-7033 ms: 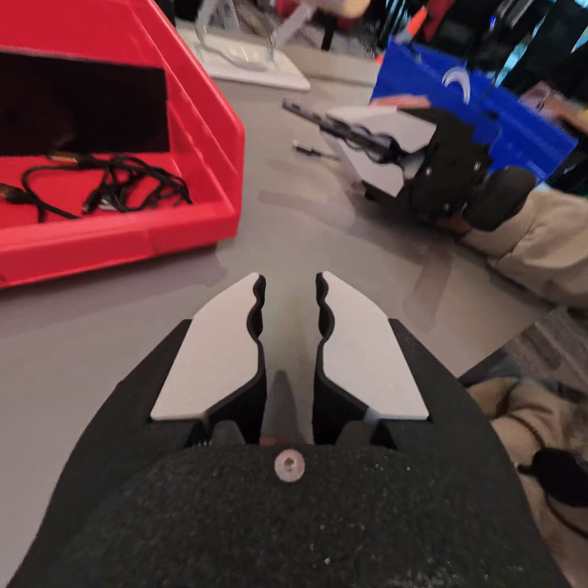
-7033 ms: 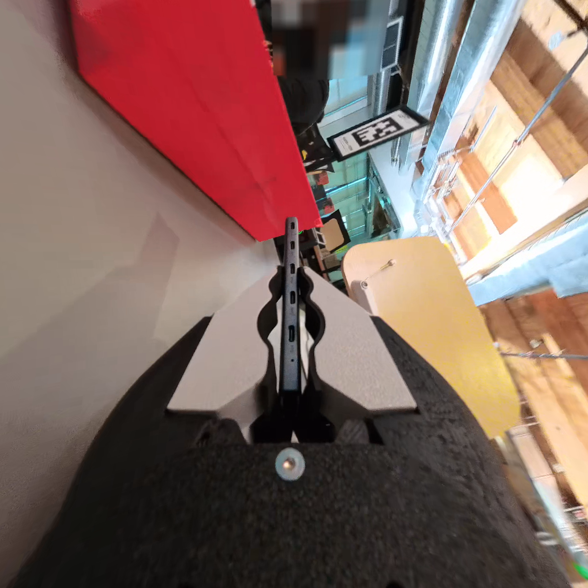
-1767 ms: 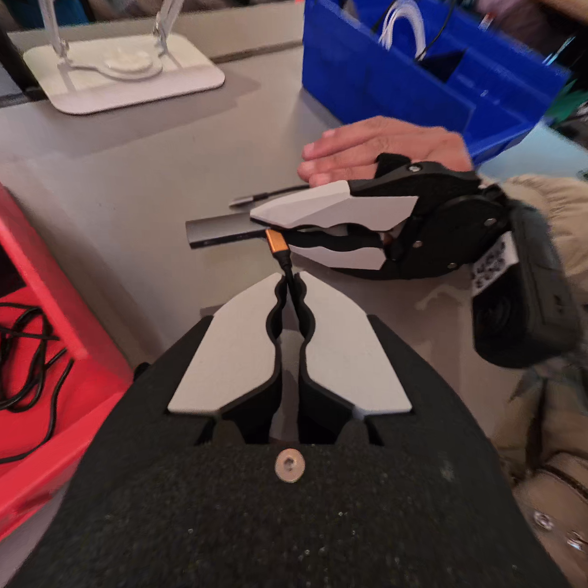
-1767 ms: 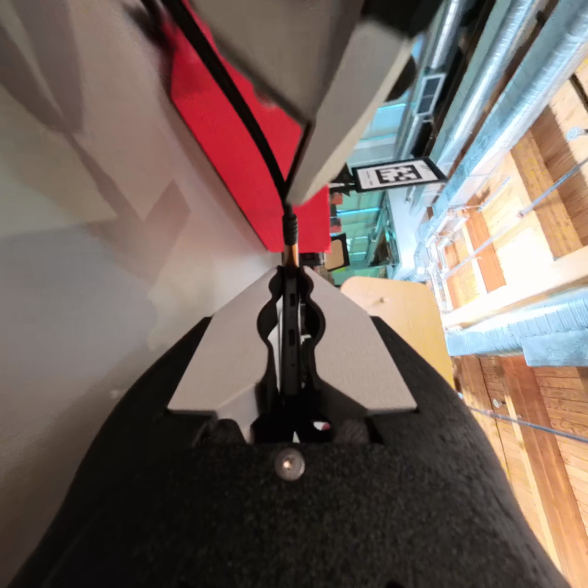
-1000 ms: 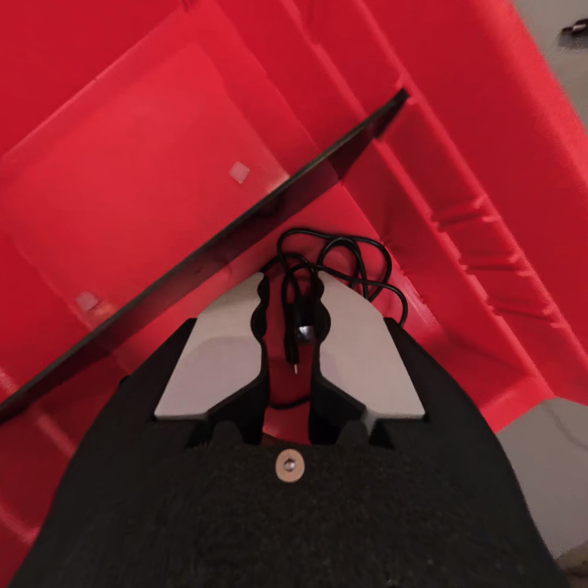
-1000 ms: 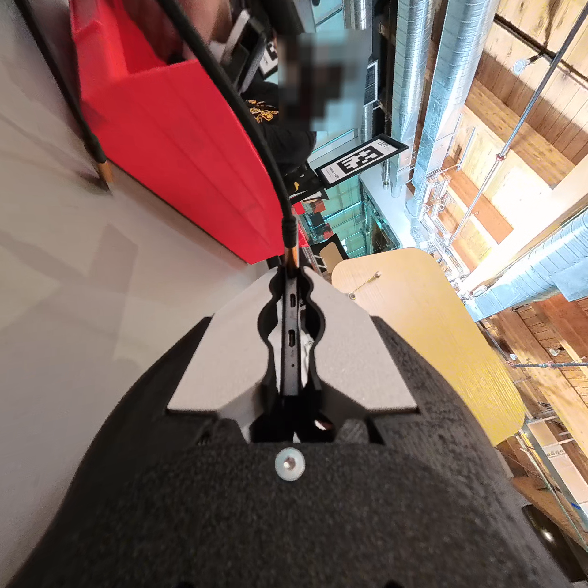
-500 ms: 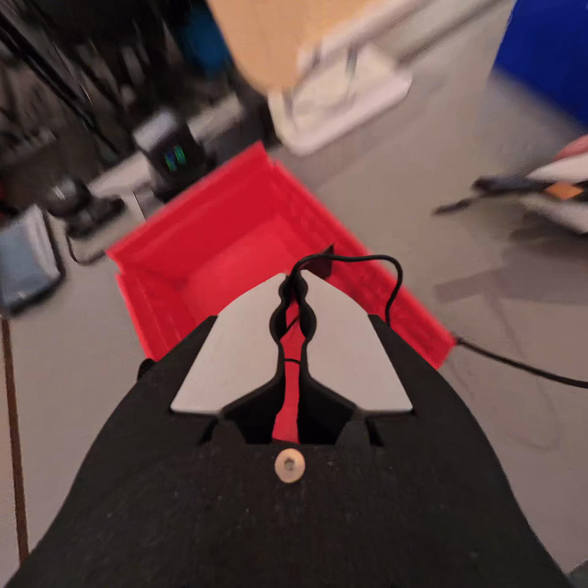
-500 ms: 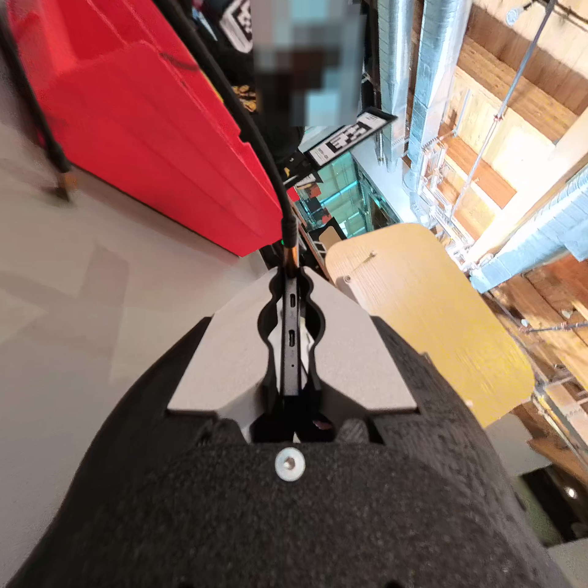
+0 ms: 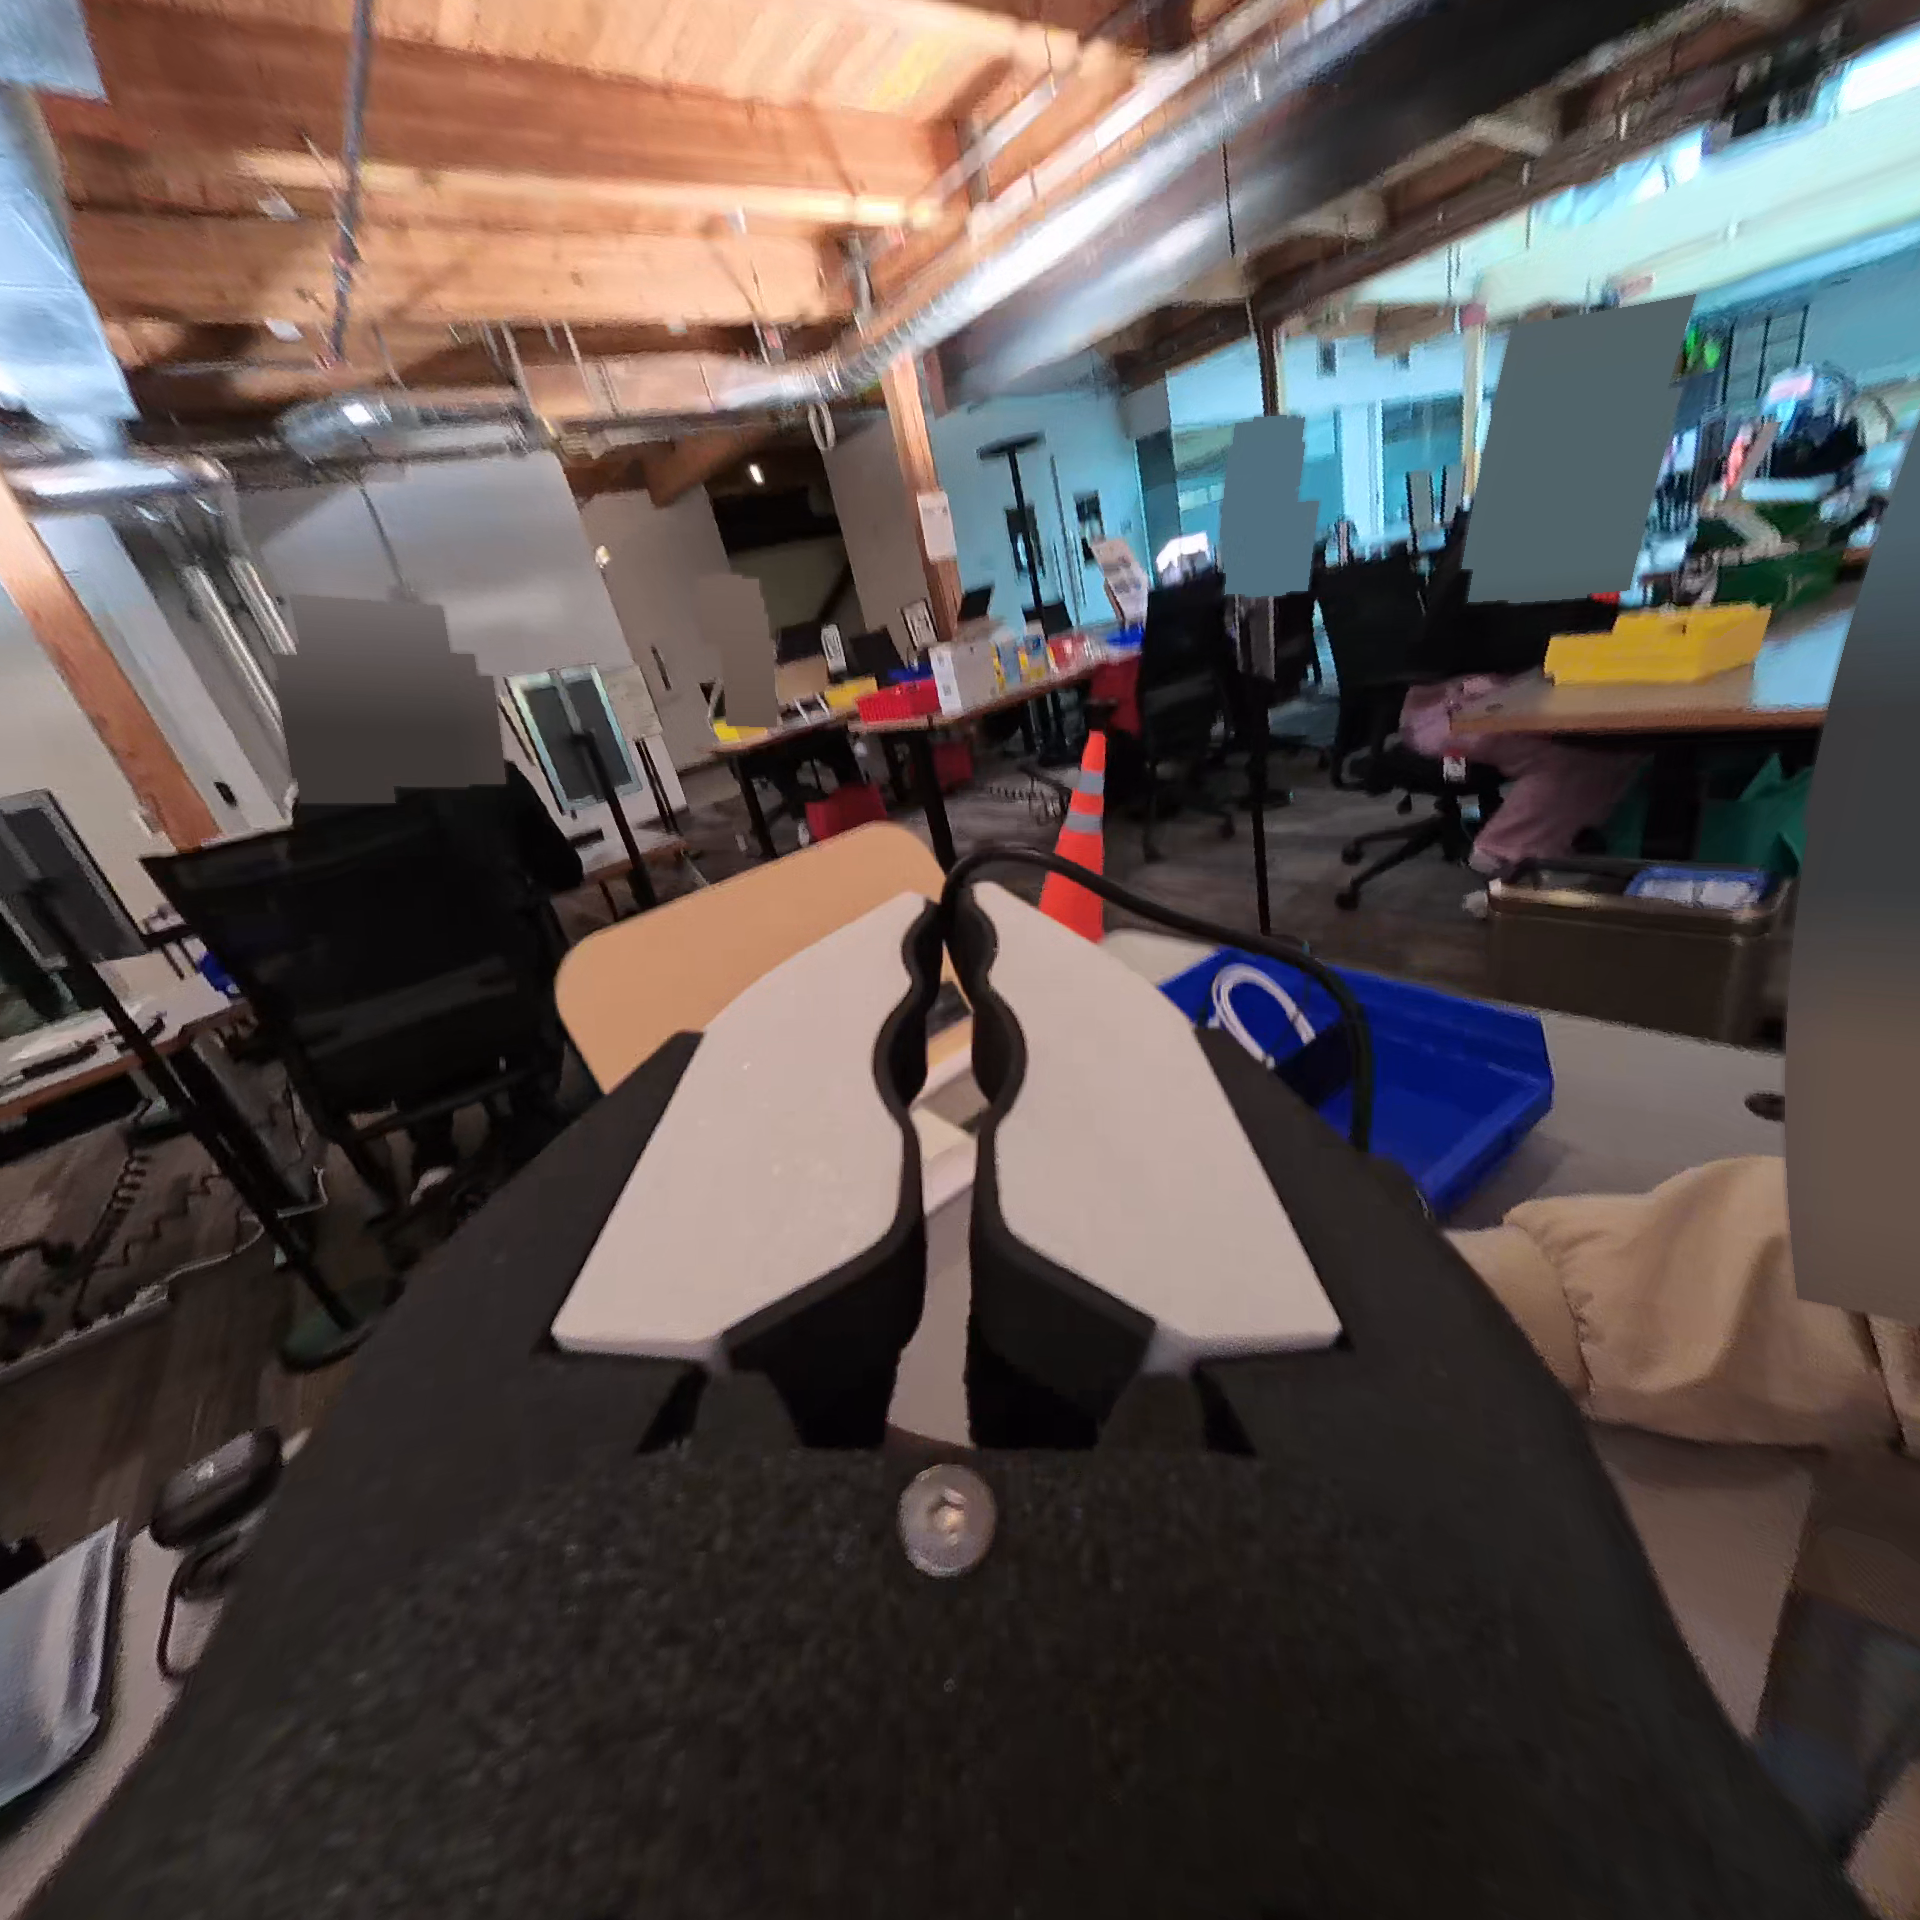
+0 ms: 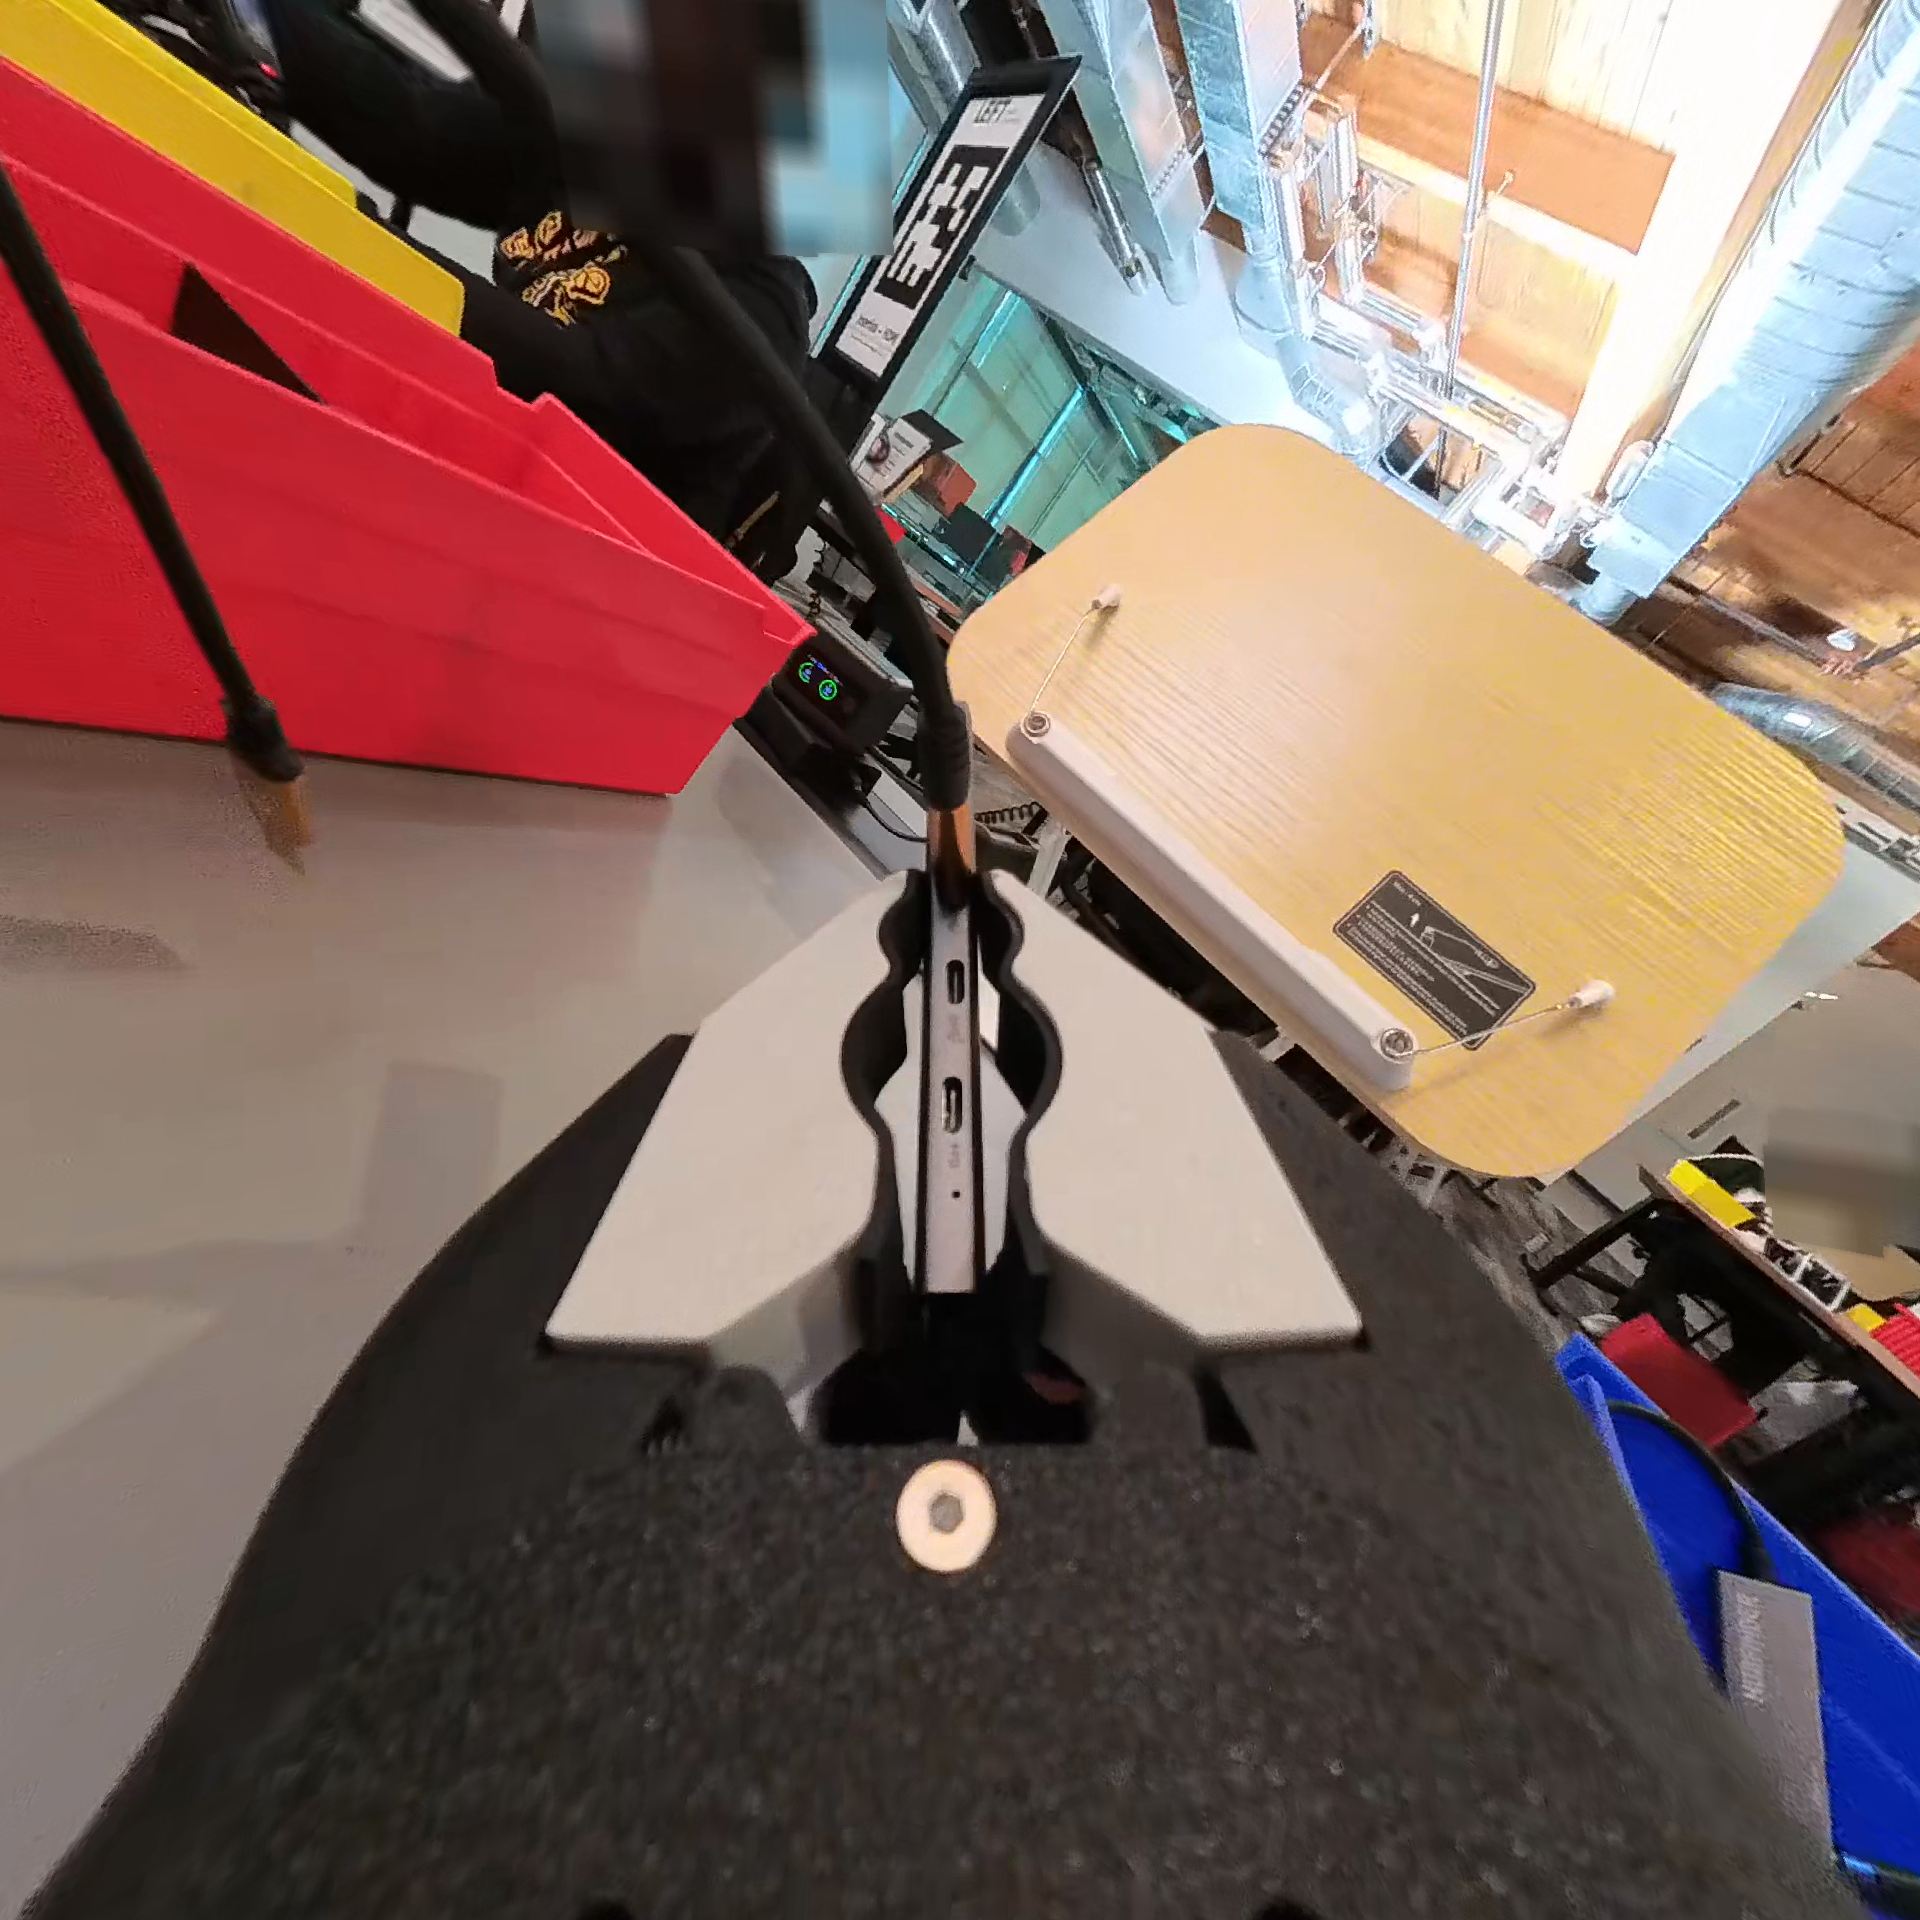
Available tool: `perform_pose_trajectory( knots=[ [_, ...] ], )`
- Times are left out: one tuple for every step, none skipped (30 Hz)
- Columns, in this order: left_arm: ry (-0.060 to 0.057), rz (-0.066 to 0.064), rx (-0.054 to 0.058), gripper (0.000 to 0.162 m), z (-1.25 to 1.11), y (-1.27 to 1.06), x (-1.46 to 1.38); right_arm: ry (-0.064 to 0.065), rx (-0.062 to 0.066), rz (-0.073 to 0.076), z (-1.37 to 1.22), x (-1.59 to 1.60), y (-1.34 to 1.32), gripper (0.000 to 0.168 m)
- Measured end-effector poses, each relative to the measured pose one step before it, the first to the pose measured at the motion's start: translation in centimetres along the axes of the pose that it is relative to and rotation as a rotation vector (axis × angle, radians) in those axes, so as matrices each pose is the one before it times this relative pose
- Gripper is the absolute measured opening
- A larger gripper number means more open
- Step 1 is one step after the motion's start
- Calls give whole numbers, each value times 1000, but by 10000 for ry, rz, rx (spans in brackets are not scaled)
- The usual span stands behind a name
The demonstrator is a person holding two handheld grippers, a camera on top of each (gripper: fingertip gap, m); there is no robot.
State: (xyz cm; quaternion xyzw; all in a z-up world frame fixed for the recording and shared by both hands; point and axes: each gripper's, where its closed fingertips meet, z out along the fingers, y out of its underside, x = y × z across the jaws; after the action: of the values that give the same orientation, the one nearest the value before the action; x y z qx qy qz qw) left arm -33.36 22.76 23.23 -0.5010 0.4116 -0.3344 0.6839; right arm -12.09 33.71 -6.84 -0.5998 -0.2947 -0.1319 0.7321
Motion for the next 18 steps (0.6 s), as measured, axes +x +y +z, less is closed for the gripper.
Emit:
perform_pose_trajectory(
  knots=[
    [0,-10,-457,2,653,779,237,-1,-2,52,2,38,21,8],
    [-13,-76,-411,2,740,1065,174,6,-3,46,-2,41,2,8],
    [191,-137,-520,2,872,1436,410,-26,-2,24,8,-26,-13,8],
    [133,-326,-563,2,923,1657,245,-7,-4,0,10,-11,-5,8],
    [98,-436,-507,3,941,1664,124,5,-15,-12,-2,-8,5,8],
    [138,-459,-500,2,952,1713,76,-18,0,-10,8,-42,-16,8],
    [-168,-558,-541,2,909,1800,-520,-28,4,-8,11,-58,-22,8],
    [-279,-619,-368,2,813,1544,-850,-6,-3,-19,0,-49,-9,8],
    [-25,-562,-139,3,650,1133,-626,-27,14,-23,4,-70,-44,8],
    [-129,-575,-126,2,453,956,-873,-47,17,-23,12,-115,-59,8],
    [-176,-443,-123,2,292,880,-931,-20,0,-32,1,-89,-24,8],
    [-121,-312,-148,2,167,875,-759,-1,3,-51,-6,-52,-32,8],
    [-219,-197,-201,3,59,981,-792,-19,12,-56,0,-73,-45,8],
    [-263,-100,-85,2,-97,889,-752,0,13,-49,-5,-36,-35,8],
    [-237,-48,-175,2,-183,1069,-654,5,6,-27,-8,-14,-14,8],
    [-144,-79,-301,2,-126,1382,-452,-11,-7,-3,17,-18,10,8],
    [48,-86,-531,2,57,1941,-59,-23,-14,17,28,-37,30,8],
    [127,-178,-710,2,251,2487,212,-2,-9,19,24,-5,50,8]
  ],
)
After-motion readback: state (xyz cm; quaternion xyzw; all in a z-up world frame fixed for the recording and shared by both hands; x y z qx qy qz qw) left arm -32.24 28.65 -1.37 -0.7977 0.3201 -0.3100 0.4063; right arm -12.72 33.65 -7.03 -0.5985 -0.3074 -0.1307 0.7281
